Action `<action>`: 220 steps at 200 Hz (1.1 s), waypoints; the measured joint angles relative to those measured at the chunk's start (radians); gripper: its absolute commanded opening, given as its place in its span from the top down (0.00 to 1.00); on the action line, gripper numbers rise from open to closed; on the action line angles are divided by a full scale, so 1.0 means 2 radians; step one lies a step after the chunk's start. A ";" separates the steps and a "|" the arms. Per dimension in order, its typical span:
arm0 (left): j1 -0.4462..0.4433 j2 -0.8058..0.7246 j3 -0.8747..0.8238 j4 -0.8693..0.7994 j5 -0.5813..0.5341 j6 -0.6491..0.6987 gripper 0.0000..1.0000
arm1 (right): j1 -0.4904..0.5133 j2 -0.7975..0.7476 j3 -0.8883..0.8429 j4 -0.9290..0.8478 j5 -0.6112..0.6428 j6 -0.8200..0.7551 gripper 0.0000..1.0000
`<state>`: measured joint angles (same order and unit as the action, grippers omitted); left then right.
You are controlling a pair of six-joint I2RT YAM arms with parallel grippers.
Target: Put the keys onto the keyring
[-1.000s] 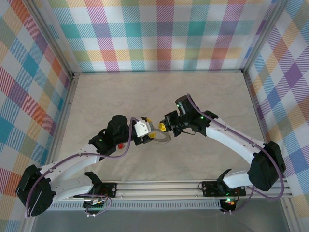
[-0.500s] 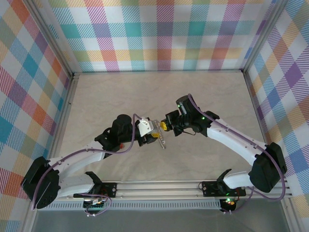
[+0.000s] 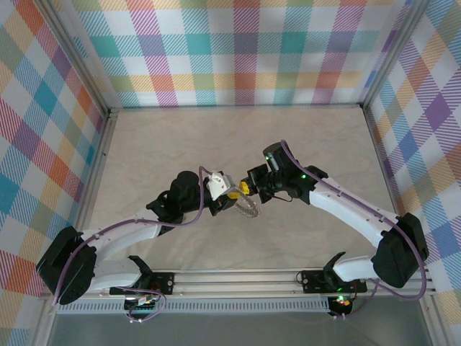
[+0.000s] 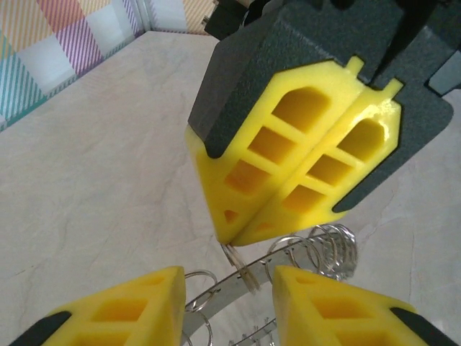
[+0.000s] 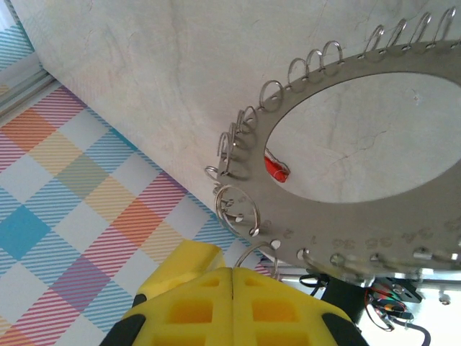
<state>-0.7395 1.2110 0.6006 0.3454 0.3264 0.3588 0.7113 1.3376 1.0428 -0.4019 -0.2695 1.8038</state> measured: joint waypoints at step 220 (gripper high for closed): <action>0.208 -0.098 -0.019 -0.124 -0.135 -0.206 0.35 | -0.015 -0.020 -0.034 -0.067 -0.072 -1.102 0.47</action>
<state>-0.3233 1.0149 0.5636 0.0975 0.0566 -0.0540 0.6819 1.2980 0.9752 -0.5362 -0.4141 -0.4004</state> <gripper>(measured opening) 0.628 0.480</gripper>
